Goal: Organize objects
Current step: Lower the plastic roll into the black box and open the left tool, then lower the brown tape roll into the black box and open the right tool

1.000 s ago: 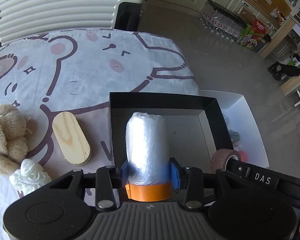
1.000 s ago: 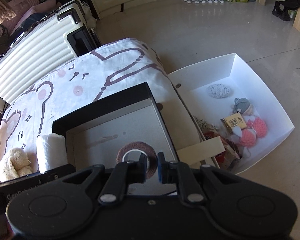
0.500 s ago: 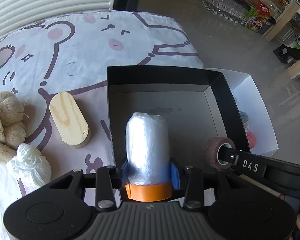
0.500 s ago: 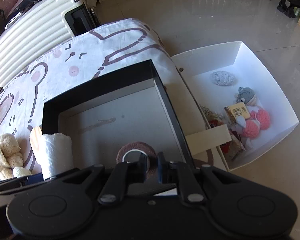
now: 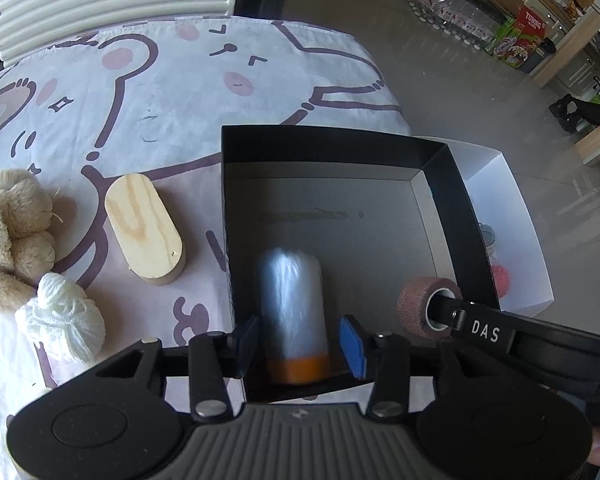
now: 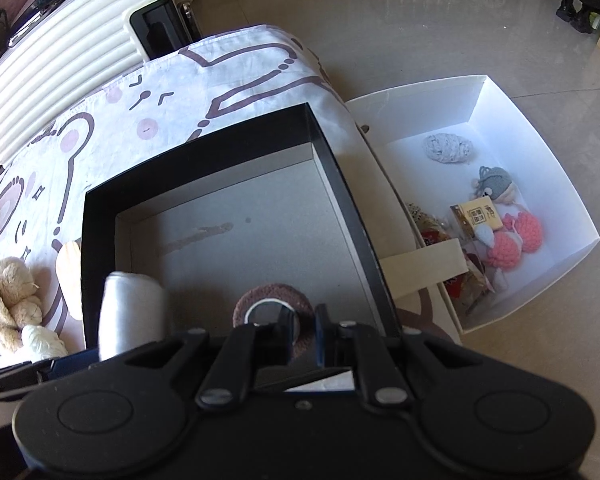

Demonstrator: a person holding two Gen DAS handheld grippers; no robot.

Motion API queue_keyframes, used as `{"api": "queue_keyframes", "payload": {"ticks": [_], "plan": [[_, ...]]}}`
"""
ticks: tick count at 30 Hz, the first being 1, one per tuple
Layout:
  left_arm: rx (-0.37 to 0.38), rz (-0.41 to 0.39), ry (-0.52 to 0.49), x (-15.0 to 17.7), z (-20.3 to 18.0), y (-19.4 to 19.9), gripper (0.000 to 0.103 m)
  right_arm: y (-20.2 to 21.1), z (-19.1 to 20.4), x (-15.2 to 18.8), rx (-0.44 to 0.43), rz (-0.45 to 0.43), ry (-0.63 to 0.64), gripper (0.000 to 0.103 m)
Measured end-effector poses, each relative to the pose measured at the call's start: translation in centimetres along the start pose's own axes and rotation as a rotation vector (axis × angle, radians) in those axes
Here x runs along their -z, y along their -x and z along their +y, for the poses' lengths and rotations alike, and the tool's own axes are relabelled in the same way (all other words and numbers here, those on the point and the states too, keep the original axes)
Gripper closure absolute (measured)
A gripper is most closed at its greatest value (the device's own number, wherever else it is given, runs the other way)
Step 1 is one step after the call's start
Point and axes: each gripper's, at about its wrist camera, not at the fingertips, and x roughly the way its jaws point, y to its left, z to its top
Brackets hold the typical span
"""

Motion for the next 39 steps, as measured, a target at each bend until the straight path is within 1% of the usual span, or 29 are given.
{"api": "queue_keyframes", "payload": {"ticks": [9,13,16,18,29,37,39], "plan": [[0.003,-0.050,-0.038,0.0,-0.3,1.7,0.049,0.0,0.0,0.1,0.005,0.002,-0.005,0.092],[-0.028,-0.112,-0.076,-0.1,-0.3,3.2,0.046,-0.3,0.4,0.2,0.008,0.007,-0.005,0.092],[-0.029,-0.158,-0.080,-0.4,0.2,4.5,0.045,-0.9,0.9,0.3,0.008,0.016,0.007,0.092],[-0.031,-0.173,-0.073,-0.6,0.7,5.1,0.045,-1.3,1.4,0.3,0.012,0.023,0.021,0.092],[-0.075,-0.169,0.027,-1.4,5.0,5.2,0.045,-3.4,4.0,0.7,0.012,0.071,0.098,0.092],[-0.090,-0.154,0.015,-1.2,5.3,4.9,0.045,-4.3,6.4,1.1,-0.007,0.111,0.186,0.092],[-0.088,-0.147,0.011,-1.1,5.3,4.7,0.045,-4.4,6.9,1.2,-0.021,0.129,0.204,0.089]]}}
